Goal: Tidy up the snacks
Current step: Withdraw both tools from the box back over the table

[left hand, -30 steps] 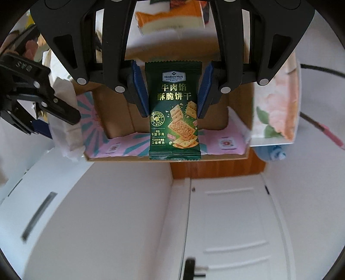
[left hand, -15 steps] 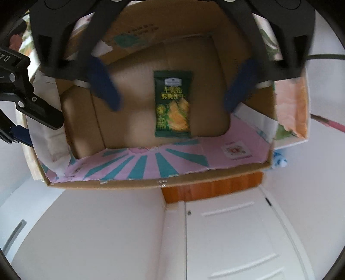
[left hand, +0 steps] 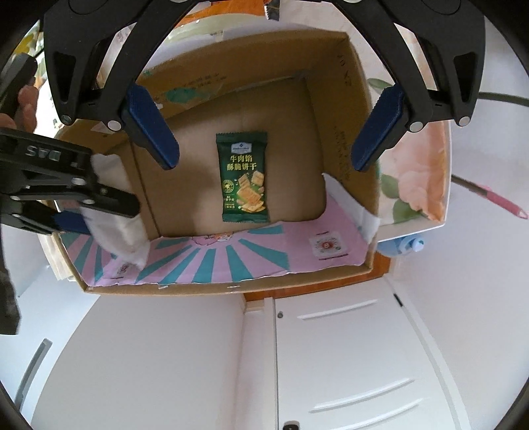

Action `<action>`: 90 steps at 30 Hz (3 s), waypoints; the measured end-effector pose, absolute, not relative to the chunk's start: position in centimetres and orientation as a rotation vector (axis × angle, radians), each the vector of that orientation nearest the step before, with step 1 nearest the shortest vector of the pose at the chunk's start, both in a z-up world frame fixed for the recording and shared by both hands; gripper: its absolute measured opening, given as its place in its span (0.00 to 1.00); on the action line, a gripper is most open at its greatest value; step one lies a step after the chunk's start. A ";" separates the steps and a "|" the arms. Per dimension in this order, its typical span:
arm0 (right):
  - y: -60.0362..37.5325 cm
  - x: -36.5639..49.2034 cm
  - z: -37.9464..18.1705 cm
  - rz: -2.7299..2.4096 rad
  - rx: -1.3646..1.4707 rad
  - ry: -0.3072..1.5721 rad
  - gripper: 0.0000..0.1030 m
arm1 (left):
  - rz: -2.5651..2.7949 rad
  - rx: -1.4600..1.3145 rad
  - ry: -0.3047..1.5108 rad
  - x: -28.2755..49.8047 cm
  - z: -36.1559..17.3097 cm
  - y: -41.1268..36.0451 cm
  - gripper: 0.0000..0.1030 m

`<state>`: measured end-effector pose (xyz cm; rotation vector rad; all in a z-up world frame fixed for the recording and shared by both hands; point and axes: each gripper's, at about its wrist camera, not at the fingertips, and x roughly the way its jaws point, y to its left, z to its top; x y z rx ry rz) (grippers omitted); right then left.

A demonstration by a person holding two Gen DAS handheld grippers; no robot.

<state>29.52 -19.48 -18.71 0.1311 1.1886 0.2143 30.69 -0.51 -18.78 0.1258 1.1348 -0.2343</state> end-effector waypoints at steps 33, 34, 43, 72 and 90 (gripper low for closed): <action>-19.5 17.5 -8.1 0.288 0.003 0.920 0.85 | -0.075 0.007 0.921 16.1 -9.4 4.1 1.00; -19.7 16.9 -7.9 0.283 -0.003 0.911 0.85 | -0.067 0.002 0.916 15.5 -9.2 4.3 1.00; -20.4 11.8 -8.0 0.323 -0.001 0.892 0.85 | 0.008 -0.060 0.924 9.5 -9.6 6.5 1.00; -17.9 1.7 -18.3 0.162 0.005 1.038 0.67 | -0.401 0.094 1.064 11.4 -17.3 4.4 1.00; -16.6 3.0 -24.8 0.231 -0.105 1.125 0.34 | -0.396 0.079 1.150 14.7 -21.1 1.0 1.00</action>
